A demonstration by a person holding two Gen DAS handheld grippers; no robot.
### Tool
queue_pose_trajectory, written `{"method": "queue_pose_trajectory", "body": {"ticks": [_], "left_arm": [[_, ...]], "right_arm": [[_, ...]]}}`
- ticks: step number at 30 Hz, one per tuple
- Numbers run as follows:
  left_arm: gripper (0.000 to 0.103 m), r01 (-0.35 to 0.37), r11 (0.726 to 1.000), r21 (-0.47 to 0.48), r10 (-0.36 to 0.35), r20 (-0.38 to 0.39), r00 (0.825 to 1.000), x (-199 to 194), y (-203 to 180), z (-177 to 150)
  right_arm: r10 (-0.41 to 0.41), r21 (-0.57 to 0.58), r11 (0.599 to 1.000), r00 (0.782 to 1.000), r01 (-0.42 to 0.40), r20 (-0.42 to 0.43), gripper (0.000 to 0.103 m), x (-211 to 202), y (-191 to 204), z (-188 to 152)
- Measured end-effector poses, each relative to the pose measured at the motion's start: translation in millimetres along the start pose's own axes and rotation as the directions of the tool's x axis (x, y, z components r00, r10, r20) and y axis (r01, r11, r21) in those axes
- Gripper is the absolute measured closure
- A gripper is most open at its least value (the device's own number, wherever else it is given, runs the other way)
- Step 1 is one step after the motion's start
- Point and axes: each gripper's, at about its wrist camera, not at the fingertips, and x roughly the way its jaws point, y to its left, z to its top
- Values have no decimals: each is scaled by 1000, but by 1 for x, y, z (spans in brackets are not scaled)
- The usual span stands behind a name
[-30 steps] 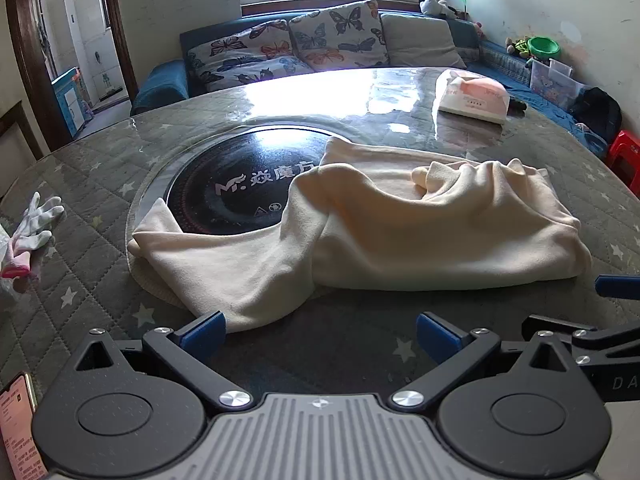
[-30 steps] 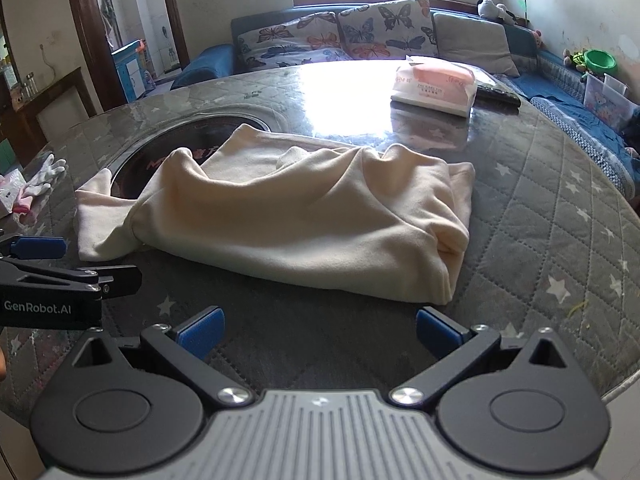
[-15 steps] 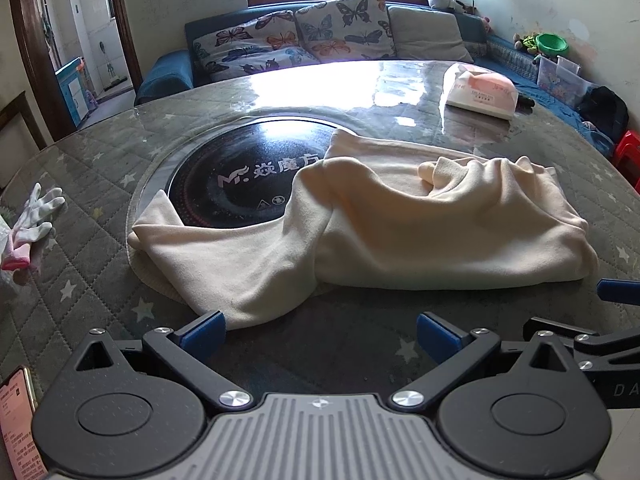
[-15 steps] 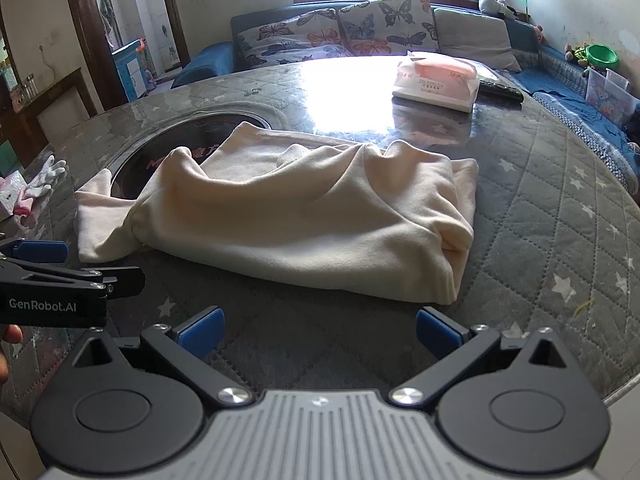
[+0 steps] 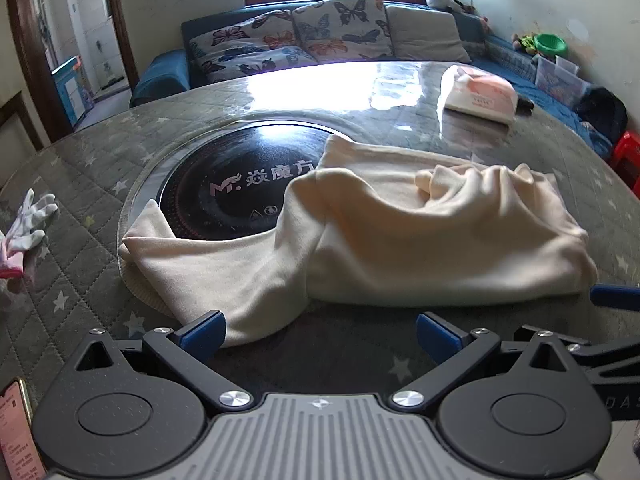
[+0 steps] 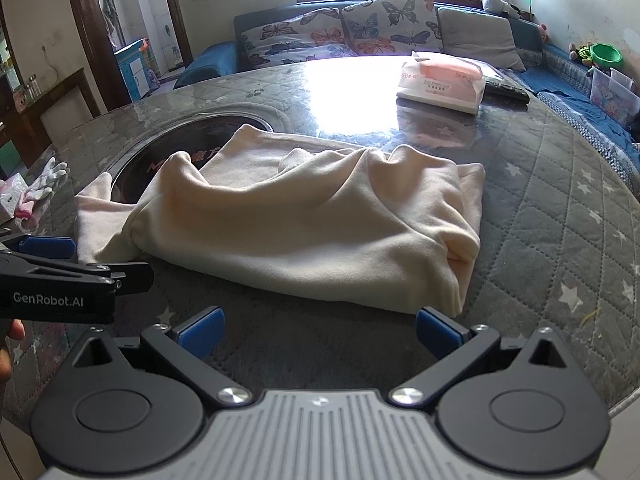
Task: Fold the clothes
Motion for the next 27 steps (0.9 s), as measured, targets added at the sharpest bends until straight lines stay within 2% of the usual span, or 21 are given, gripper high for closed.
{"method": "queue_pose_trajectory", "body": {"ticks": [10, 27], "left_arm": [[0, -6, 998, -61, 6, -6, 1000, 4, 5, 8], [0, 7, 1000, 0, -7, 28, 1000, 20, 2, 39]], "right_arm": [[9, 16, 1000, 1000, -9, 13, 0, 2, -4, 7], [-1, -45, 999, 998, 3, 57, 0, 16, -15, 40]]}}
